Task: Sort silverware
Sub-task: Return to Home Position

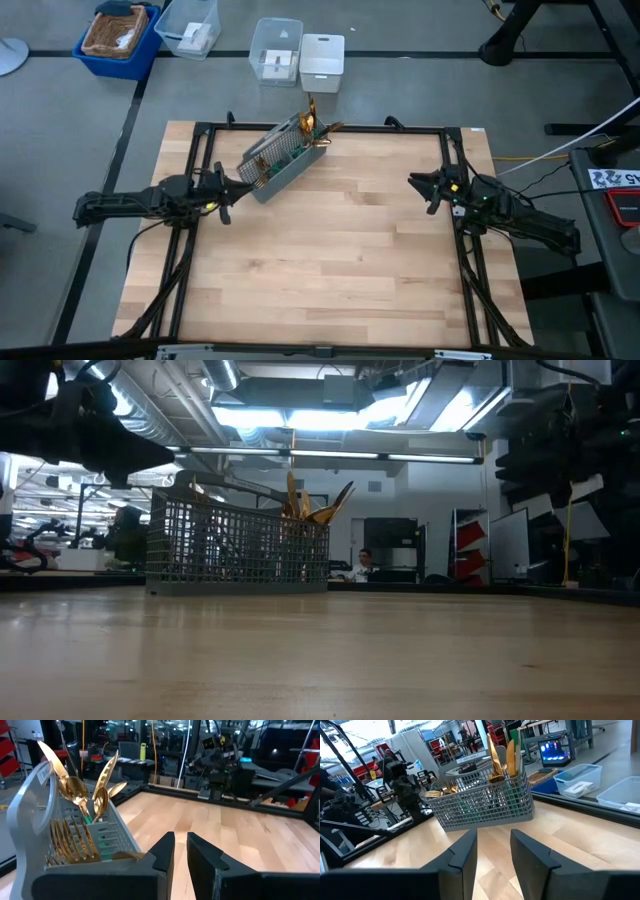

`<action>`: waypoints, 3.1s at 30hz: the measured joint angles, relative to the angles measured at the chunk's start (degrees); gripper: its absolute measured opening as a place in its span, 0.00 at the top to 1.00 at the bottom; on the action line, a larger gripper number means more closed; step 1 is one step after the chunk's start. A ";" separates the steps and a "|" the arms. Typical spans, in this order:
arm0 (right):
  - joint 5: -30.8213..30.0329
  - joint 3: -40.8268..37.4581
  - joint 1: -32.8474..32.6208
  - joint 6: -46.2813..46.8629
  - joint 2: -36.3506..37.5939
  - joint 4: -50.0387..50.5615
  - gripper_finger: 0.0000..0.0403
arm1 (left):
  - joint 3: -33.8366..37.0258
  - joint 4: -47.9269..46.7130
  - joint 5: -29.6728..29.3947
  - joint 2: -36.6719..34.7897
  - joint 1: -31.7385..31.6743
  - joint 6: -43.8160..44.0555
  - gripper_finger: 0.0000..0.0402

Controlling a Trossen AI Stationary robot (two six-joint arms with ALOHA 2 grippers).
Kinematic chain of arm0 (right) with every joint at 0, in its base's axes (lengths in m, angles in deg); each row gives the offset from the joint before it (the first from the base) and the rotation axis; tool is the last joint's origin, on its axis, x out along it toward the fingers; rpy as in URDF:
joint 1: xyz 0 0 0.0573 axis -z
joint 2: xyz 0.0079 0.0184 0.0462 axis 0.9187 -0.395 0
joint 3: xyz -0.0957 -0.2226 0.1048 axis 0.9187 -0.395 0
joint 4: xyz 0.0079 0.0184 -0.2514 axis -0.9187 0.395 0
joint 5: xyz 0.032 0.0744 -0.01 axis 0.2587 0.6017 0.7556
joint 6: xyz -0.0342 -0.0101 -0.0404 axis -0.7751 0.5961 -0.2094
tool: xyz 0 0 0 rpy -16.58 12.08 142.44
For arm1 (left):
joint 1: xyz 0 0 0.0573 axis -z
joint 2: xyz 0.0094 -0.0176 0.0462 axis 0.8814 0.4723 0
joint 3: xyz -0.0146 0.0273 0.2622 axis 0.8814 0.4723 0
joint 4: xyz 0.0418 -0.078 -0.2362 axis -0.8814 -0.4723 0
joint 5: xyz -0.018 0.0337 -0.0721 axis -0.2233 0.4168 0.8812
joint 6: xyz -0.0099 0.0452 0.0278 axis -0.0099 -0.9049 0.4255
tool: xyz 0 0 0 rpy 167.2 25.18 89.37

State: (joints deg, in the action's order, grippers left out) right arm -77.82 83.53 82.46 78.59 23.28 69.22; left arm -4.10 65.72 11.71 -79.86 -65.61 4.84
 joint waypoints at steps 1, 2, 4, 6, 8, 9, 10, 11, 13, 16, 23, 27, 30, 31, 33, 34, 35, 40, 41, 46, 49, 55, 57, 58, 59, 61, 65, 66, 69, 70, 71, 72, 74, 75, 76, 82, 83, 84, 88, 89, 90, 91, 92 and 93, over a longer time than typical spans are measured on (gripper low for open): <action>0.00 0.00 0.00 0.00 0.00 0.00 0.70 | 0.00 -0.01 0.00 -0.25 0.00 0.00 0.90; 0.00 0.00 0.00 0.00 0.00 -0.02 0.70 | 0.00 -0.05 -0.01 -0.61 0.00 0.00 0.90; 0.00 0.00 0.00 0.00 0.00 -0.02 0.70 | 0.00 -0.06 0.00 -1.41 0.01 0.00 0.90; 0.00 0.00 0.00 0.00 0.00 -0.02 0.70 | 0.00 0.01 0.00 -2.23 0.00 0.00 0.90; 0.01 0.00 0.00 0.00 0.00 -0.02 0.70 | 0.00 -0.01 -0.02 -3.10 0.00 0.00 0.90; 0.02 0.00 -0.01 0.00 0.00 -0.02 0.70 | 0.00 -0.01 0.00 -3.20 0.00 0.00 0.90; 0.00 0.00 -0.01 0.00 0.00 -0.02 0.70 | 0.00 0.18 0.00 -3.18 0.00 0.00 0.90; 0.00 0.00 0.00 0.00 0.00 -0.04 0.70 | 0.00 -0.01 -0.01 -3.18 0.00 0.00 0.90; 0.00 0.00 0.00 0.00 0.00 -0.04 0.70 | 0.00 -0.02 0.00 -3.18 0.00 0.00 0.90; 0.00 0.00 0.00 0.00 0.00 -0.04 0.70 | 0.00 -0.07 0.00 -3.18 0.00 0.00 0.90; 0.01 0.00 0.00 0.00 0.00 -0.04 0.70 | 0.00 -0.02 0.00 -3.18 0.00 0.00 0.90; 0.01 0.00 0.00 0.00 0.00 -0.04 0.70 | 0.00 -0.02 0.00 -3.18 0.00 0.00 0.90; 0.01 0.00 0.00 0.00 0.00 -0.04 0.70 | 0.00 -0.02 0.00 -3.18 0.00 0.00 0.90; 0.01 0.00 0.00 0.00 0.00 -0.04 0.70 | 0.00 -0.02 0.00 -3.18 0.00 0.00 0.90; 0.00 0.00 0.00 0.00 0.00 -0.04 0.70 | 0.00 -0.02 -0.01 -3.18 0.01 0.00 0.90; 0.00 0.00 0.00 0.00 0.00 -0.04 0.70 | 0.00 -0.02 0.00 -3.18 0.01 0.00 0.90; 0.01 0.00 0.00 0.00 0.00 -0.04 0.70 | 0.00 -0.02 0.00 -3.18 0.01 0.00 0.90; 0.01 0.00 0.00 0.00 0.00 -0.04 0.70 | 0.00 -0.02 -0.01 -3.18 0.01 0.00 0.90; 0.02 0.00 0.00 0.00 0.00 -0.04 0.70 | 0.00 -0.02 0.00 -3.18 0.00 0.00 0.90; 0.00 0.00 0.00 0.00 0.00 -0.04 0.70 | 0.00 -0.02 0.00 -3.18 0.02 0.00 0.90; 0.00 0.00 0.00 0.00 0.00 -0.04 0.70 | 0.00 -0.02 -0.02 -3.18 0.00 0.00 0.90; 0.02 0.00 0.00 0.00 0.00 -0.04 0.70 | 0.00 -0.02 0.00 -3.18 0.01 0.00 0.90; 0.02 0.00 0.00 0.00 0.00 -0.04 0.70 | 0.00 -0.02 0.00 -3.18 0.02 0.00 0.90; 0.02 0.00 0.00 0.00 0.00 -0.05 0.70 | 0.00 -0.02 0.00 -3.18 0.02 0.00 0.90; 0.00 0.00 0.00 0.00 -0.01 -0.04 0.70 | 0.00 -0.02 0.00 -3.18 0.00 0.00 0.90; 0.00 0.00 0.00 0.00 0.00 -0.04 0.70 | 0.00 -0.02 -0.02 -3.18 0.02 0.00 0.90; 0.01 0.00 0.00 0.00 -0.02 -0.05 0.70 | 0.00 -0.02 0.00 -3.18 0.00 0.00 0.90; 0.00 0.00 0.00 0.00 0.00 -0.04 0.70 | 0.00 -0.02 0.00 -3.18 0.02 0.00 0.90; 0.00 0.00 0.00 0.00 -0.01 -0.04 0.70 | 0.00 -0.02 0.00 -3.18 0.02 0.00 0.90; 0.02 0.00 0.02 0.00 0.00 -0.04 0.70 | 0.00 -0.02 0.00 -3.18 0.01 0.00 0.90; 0.00 0.00 0.00 0.00 -0.02 -0.06 0.70 | 0.00 -0.02 -0.01 -3.18 0.02 0.00 0.90; 0.01 0.00 0.00 0.00 -0.01 -0.04 0.70 | 0.00 -0.02 0.00 -3.18 0.02 0.00 0.90; 0.01 0.00 0.01 0.00 -0.01 -0.05 0.70 | 0.00 -0.02 0.00 -3.18 0.02 0.00 0.90; 0.00 0.00 0.02 0.00 0.00 -0.04 0.70 | 0.00 -0.02 0.00 -3.18 0.02 0.00 0.90; 0.00 0.00 0.02 0.00 0.00 -0.04 0.70 | 0.00 -0.02 0.00 -3.18 0.01 0.00 0.90; 0.01 0.00 0.01 0.00 -0.01 -0.06 0.70 | 0.00 -0.02 0.00 -3.18 0.02 0.00 0.90; 0.01 0.00 0.02 0.00 0.00 -0.05 0.70 | 0.00 -0.02 0.00 -3.18 0.02 0.00 0.90; 0.01 0.00 0.01 0.00 -0.01 -0.05 0.70 | 0.00 -0.02 0.00 -3.18 0.02 0.00 0.90; 0.00 0.00 0.02 0.00 0.00 -0.06 0.70 | 0.00 -0.02 0.00 -3.18 0.02 0.00 0.90; 0.02 0.00 0.02 0.00 -0.02 -0.04 0.70 | 0.00 -0.02 0.00 -3.18 0.01 0.00 0.90; 0.01 0.00 0.02 0.00 -0.02 -0.04 0.70 | 0.00 -0.02 0.00 -3.18 0.00 0.00 0.90; 0.00 0.00 0.01 0.00 0.00 -0.06 0.70 | 0.00 -0.02 0.00 -3.18 0.02 0.00 0.90; 0.01 0.00 0.01 0.00 -0.01 -0.05 0.70 | 0.00 -0.02 0.00 -3.18 0.02 0.00 0.90; 0.01 0.00 0.02 0.00 -0.02 -0.04 0.70 | 0.00 -0.02 0.00 -3.18 0.00 0.00 0.90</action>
State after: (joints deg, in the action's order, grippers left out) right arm -77.81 83.53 82.48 78.59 23.26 69.18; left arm -4.10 65.71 11.71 -83.04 -65.60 4.84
